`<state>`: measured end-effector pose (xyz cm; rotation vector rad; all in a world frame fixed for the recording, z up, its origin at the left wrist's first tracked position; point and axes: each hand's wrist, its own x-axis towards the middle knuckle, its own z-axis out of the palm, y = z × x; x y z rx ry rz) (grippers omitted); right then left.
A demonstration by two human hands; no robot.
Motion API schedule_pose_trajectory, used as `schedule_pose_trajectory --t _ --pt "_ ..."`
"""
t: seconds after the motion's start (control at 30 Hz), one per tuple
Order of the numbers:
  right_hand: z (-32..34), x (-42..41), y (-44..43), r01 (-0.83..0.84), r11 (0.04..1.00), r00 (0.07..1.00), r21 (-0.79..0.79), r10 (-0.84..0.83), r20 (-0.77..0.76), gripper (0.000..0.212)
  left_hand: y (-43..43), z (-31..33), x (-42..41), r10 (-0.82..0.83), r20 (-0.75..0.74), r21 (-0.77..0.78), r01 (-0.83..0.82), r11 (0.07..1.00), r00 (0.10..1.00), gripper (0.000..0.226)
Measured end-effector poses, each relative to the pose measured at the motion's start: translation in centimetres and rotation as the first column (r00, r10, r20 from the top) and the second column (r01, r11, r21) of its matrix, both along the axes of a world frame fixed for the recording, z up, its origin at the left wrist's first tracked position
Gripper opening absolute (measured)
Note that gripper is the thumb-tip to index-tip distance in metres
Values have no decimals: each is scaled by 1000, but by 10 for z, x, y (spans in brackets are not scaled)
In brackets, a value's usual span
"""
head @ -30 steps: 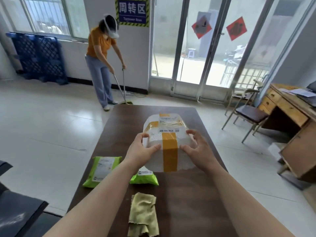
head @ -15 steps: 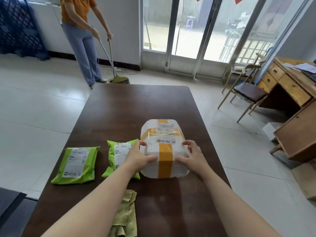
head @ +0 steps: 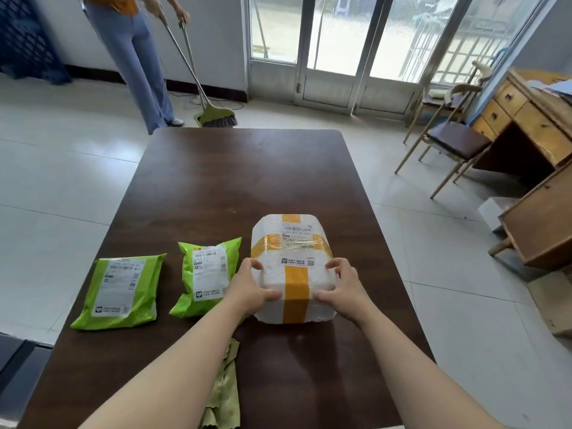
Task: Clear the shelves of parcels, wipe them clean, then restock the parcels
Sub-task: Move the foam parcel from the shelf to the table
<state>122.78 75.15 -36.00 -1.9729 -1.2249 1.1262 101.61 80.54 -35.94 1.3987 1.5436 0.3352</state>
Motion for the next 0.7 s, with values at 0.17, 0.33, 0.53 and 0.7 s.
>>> schedule_pose_trajectory --t 0.17,0.33,0.53,0.7 --pt "-8 -2 -1 -32 999 998 -29 34 49 58 -4 -8 0 -31 -71 10 32 999 997 60" --pt "-7 -6 -1 -73 995 987 -70 82 137 54 -10 -9 2 -79 -139 -20 77 997 987 58" --pt "18 -21 1 -96 995 977 30 88 192 51 -13 14 3 -69 -61 -2 69 998 996 56" --pt "64 -46 4 -197 967 947 158 147 285 53 -16 58 -11 -25 -39 162 31 986 999 42"
